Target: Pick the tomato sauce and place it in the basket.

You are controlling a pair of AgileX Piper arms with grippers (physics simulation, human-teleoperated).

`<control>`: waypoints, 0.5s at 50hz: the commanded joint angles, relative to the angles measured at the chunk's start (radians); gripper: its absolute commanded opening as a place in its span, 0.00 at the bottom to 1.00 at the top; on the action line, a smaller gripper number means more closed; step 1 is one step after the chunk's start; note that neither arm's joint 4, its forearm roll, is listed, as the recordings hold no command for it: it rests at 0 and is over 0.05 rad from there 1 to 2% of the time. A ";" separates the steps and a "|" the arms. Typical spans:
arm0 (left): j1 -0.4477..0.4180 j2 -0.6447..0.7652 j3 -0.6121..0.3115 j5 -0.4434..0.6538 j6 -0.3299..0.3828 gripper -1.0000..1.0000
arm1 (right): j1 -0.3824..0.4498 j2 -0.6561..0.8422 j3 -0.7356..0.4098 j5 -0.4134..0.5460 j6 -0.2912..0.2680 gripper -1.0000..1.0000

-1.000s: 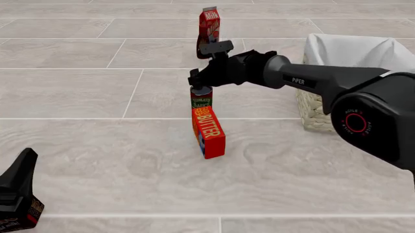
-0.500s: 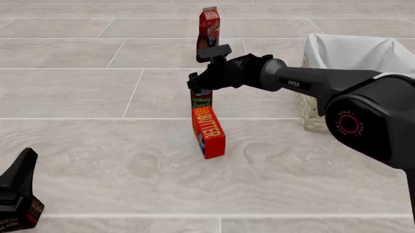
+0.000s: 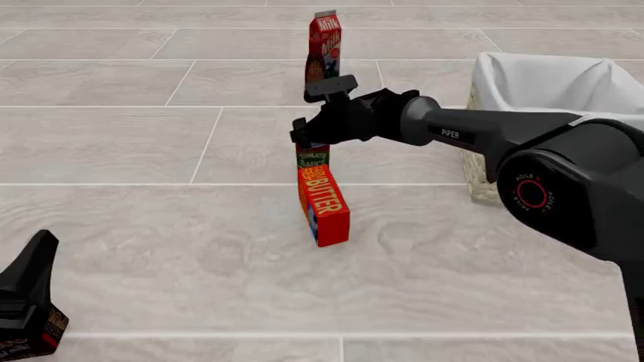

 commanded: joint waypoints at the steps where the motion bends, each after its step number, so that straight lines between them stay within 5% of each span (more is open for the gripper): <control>1: 0.000 0.000 0.000 0.000 0.000 1.00 | -0.002 0.013 -0.007 0.001 -0.002 1.00; 25: 0.000 0.000 0.000 0.000 0.000 1.00 | -0.009 0.031 -0.021 0.005 0.004 1.00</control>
